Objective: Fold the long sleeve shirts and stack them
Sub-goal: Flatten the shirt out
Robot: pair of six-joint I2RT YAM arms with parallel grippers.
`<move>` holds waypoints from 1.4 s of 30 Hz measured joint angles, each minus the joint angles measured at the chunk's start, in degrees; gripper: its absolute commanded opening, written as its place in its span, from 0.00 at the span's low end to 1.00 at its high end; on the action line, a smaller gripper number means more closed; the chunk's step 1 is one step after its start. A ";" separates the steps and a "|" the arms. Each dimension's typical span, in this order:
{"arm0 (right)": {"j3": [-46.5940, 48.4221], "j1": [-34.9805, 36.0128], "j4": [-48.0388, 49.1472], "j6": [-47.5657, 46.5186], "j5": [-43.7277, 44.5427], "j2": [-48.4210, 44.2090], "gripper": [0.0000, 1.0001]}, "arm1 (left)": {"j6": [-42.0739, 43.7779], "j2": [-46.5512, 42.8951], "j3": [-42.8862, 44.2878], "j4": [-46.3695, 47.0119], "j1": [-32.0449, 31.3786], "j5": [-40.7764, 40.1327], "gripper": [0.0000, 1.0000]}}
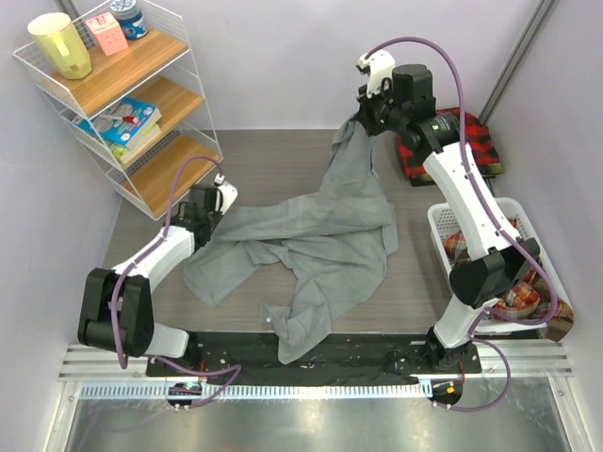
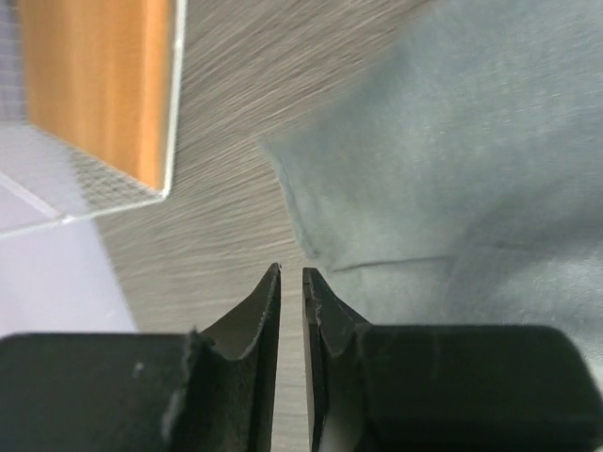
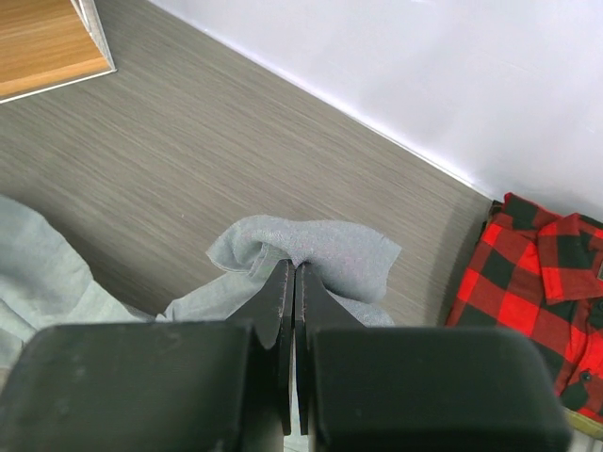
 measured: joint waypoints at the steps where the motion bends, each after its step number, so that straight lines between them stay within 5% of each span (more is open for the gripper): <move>1: -0.28 0.00 0.04 0.00 -0.20 0.00 0.01 | 0.04 0.48 0.48 -0.46 0.52 1.73 0.23; 6: -1.64 0.00 0.37 -0.02 -1.07 -0.07 0.01 | 1.88 2.05 4.31 -5.27 3.13 12.00 0.61; 9: -2.60 0.00 0.44 -0.02 -1.92 -0.26 0.01 | 4.46 3.32 9.09 -9.35 5.64 19.04 0.69; 18: -5.97 0.00 0.83 0.24 -4.35 -0.79 0.01 | 12.46 22.45 33.20 -22.51 8.04 32.41 0.75; 25: -7.98 0.00 0.79 0.24 -4.90 -0.90 0.01 | 16.87 34.64 42.93 -31.61 8.87 37.07 0.73; 34: -8.33 -0.02 0.79 0.17 -4.76 -1.29 0.01 | 21.66 41.77 46.56 -36.02 8.85 37.29 0.57; 40: -8.33 -0.81 0.79 -0.04 -4.37 -1.29 0.01 | 24.74 41.22 45.42 -36.17 8.87 36.04 0.00; 42: -8.31 -1.44 0.79 -0.13 -4.00 -1.29 0.01 | 23.65 40.50 44.65 -36.57 8.87 36.02 0.00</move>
